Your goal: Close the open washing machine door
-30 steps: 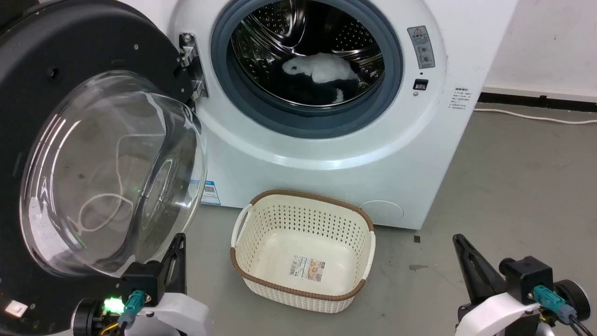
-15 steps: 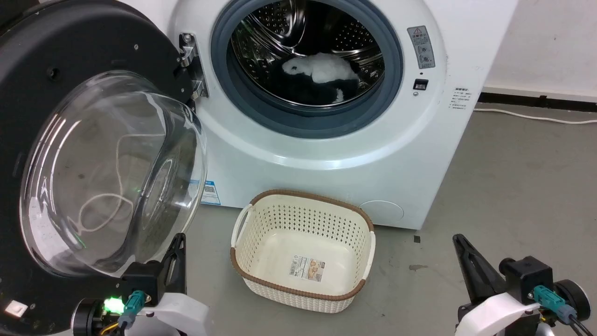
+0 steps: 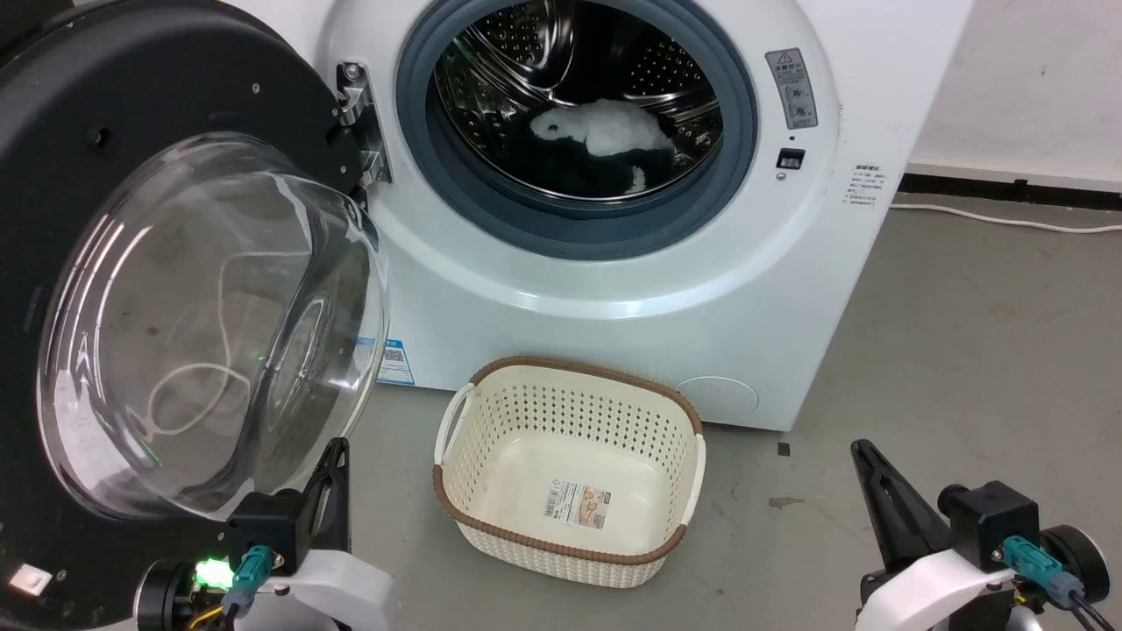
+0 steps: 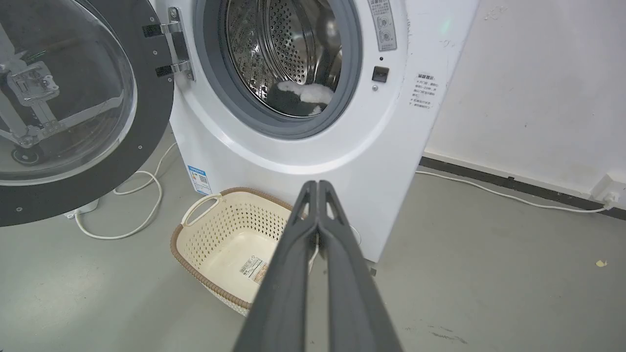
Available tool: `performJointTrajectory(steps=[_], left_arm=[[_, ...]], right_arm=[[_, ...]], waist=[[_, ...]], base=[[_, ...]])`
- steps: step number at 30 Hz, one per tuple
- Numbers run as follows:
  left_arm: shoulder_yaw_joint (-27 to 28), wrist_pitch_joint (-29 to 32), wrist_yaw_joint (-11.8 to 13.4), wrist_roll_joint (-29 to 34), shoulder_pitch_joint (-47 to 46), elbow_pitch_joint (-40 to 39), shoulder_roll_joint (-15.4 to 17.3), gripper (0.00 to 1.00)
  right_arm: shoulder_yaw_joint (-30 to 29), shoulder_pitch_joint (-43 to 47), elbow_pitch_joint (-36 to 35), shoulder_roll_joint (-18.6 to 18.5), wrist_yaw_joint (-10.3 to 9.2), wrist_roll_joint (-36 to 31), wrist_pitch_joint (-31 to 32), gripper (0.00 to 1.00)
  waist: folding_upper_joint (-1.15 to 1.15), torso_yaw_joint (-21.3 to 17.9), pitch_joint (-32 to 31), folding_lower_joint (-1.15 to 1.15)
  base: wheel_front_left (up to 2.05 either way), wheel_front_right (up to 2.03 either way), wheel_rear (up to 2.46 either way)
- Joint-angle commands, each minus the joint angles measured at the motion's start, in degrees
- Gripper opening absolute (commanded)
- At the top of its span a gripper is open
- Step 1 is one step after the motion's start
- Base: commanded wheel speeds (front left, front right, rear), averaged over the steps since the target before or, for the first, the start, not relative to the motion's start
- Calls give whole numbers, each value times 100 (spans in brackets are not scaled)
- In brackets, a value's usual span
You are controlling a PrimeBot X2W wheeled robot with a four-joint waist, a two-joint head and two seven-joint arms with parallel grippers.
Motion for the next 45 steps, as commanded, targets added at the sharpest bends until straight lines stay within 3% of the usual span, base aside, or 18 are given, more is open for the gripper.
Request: performJointTrajectory(steps=[1,5,6,28,29,30,31,32,45], left_arm=[[2,2,-25,16,-43,-23,-1,0],[2,2,-25,16,-43,-23,-1,0],[-4,-2,1,-5,1,3,0,100],[-141,-223,-33,-319,37,97,0,100],[-154,-247,-36,-354,42,104,0,82],[-162,-259,-38,-372,43,108,0,41],[-162,-259,-38,-372,43,108,0,41],[-177,-283,-49,-420,44,109,0,0],[151,-426,-8,-823,-58,-591,0,0]], right_arm=[[-3,-79,-27,-1,5,-43,3,0],[-3,-79,-27,-1,5,-43,3,0],[2,4,2,0,0,6,-2,100],[29,120,99,0,1,350,-223,100],[32,132,106,0,1,387,-246,100],[33,138,110,0,1,407,-258,100],[33,138,110,0,1,407,-258,100],[34,150,117,0,1,446,-282,100],[10,236,177,0,1,685,-426,100]], waist=[[0,0,0,0],[0,0,0,0],[0,0,0,0],[0,-3,-2,0],[0,-4,-2,0],[0,-5,-1,0],[0,-5,-1,0],[0,-4,-1,0],[0,82,1,0]], base=[[0,0,0],[0,0,0],[0,0,0],[0,0,0],[0,0,0],[0,0,0],[0,0,0],[0,0,0],[0,0,0]])
